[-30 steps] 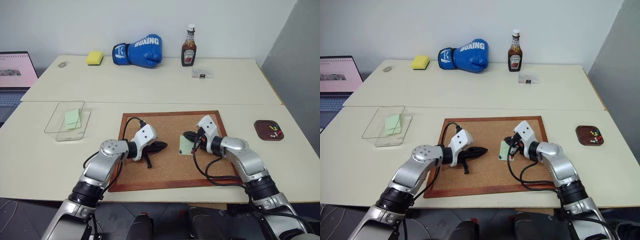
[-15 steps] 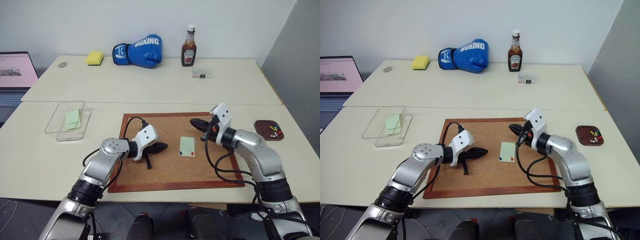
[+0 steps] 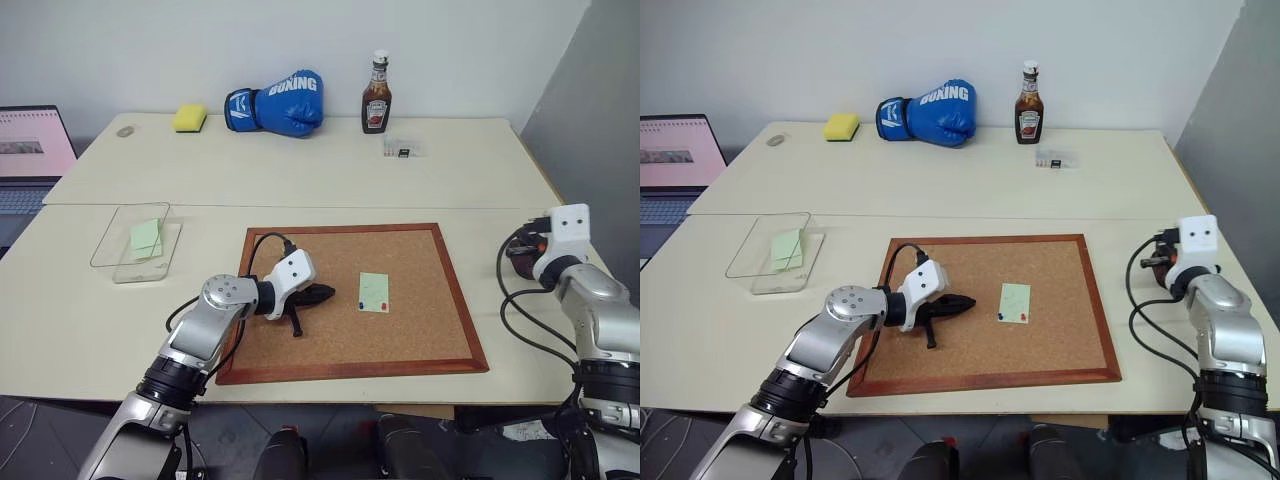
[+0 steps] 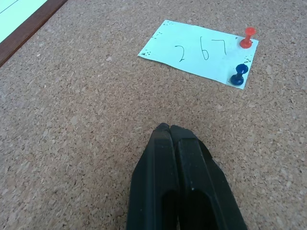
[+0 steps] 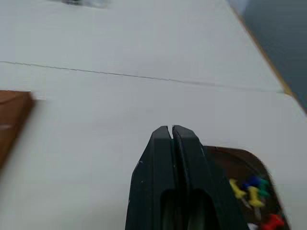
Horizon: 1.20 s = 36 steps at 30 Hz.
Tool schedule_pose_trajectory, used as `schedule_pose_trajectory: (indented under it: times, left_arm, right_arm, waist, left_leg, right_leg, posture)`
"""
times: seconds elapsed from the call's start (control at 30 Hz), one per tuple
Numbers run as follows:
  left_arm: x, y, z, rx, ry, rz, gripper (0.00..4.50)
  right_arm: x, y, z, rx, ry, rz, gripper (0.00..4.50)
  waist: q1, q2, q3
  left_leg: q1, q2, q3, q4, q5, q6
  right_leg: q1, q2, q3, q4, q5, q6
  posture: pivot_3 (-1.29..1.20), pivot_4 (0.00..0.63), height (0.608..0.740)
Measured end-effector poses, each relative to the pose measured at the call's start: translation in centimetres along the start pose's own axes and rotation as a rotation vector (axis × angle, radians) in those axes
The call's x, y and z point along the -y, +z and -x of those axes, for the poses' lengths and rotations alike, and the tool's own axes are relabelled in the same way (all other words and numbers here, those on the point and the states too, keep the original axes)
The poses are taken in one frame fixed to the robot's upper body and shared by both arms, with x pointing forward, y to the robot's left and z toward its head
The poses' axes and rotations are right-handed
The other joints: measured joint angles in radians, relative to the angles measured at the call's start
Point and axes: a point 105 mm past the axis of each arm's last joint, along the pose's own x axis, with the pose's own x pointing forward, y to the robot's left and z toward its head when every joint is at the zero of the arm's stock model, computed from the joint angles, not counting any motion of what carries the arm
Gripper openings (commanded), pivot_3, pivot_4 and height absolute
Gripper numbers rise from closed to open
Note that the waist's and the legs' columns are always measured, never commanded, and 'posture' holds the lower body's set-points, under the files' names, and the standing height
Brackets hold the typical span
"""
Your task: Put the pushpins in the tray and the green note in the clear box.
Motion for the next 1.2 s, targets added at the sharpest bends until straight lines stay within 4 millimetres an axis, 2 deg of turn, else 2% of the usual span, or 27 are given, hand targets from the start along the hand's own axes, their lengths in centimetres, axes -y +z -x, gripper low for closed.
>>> schedule_pose_trajectory:
  times: [0.1, 0.27, 0.5, 0.63, 0.83, 1.1, 1.2]
  left_arm:
    - [0.0, 0.0, 0.0, 0.002, -0.002, -0.003, 0.00]
    - [0.2, 0.0, 0.0, 0.004, -0.007, -0.005, 0.00]
    - [0.3, -0.2, 0.1, 0.003, -0.002, 0.002, 0.00]
    - [0.3, -0.2, 0.2, 0.004, 0.001, -0.001, 0.00]
    - [0.3, 0.0, 0.2, 0.007, 0.002, -0.008, 0.00]
    - [0.3, 0.0, 0.2, 0.007, -0.004, -0.009, 0.00]
    - [0.3, 0.1, 0.1, 0.007, -0.007, -0.011, 0.00]
  right_arm:
    - [0.8, -0.7, -0.5, -0.017, -0.028, -0.029, 0.01]
    - [1.4, -3.0, -1.0, -0.076, -0.051, -0.060, 0.01]
    - [1.3, -3.6, -1.3, -0.083, -0.054, -0.068, 1.22]
    - [1.3, -3.5, -1.3, -0.079, -0.053, -0.068, 2.08]
    - [0.8, -1.2, -0.9, 0.004, -0.035, -0.030, 3.18]
    - [-1.2, 3.5, 0.6, 0.156, 0.052, -0.002, 3.18]
    - [-3.4, 4.3, 1.7, 0.170, 0.192, 0.032, 3.18]
  waist:
    - [0.000, 0.000, 0.000]
    - [0.000, 0.000, 0.000]
    - [-0.002, 0.001, 0.000]
    - [-0.005, 0.001, 0.000]
    - [-0.006, 0.002, -0.001]
    - [-0.005, 0.002, -0.001]
    - [-0.004, 0.002, -0.001]
  left_leg:
    - [0.000, 0.000, 0.000, 0.000, 0.000, 0.000]
    - [0.000, 0.000, 0.000, -0.001, 0.000, 0.000]
    - [0.000, 0.000, 0.000, -0.001, 0.000, 0.000]
    - [0.000, 0.000, 0.000, -0.001, 0.000, 0.000]
    - [-0.001, 0.000, 0.000, -0.003, 0.000, 0.000]
    - [-0.002, 0.000, 0.000, -0.004, 0.000, 0.000]
    - [-0.002, 0.000, 0.000, -0.005, 0.000, 0.000]
  right_leg:
    - [0.000, 0.000, 0.000, 0.000, 0.000, 0.000]
    - [0.000, 0.000, 0.000, -0.001, 0.000, 0.000]
    - [0.000, 0.000, 0.000, -0.001, 0.000, 0.000]
    - [0.000, 0.000, 0.000, -0.002, 0.000, 0.000]
    - [0.001, 0.000, 0.000, -0.006, 0.000, 0.001]
    - [0.001, 0.000, 0.000, -0.008, 0.000, 0.001]
    - [0.001, 0.000, 0.000, -0.009, 0.000, 0.001]
  posture:
    - [0.00, 0.150, 0.740]
    - [0.00, 0.150, 0.740]
    - [0.00, 0.150, 0.740]
    - [0.00, 0.150, 0.740]
    - [0.00, 0.150, 0.740]
    - [0.00, 0.150, 0.740]
    - [0.00, 0.150, 0.740]
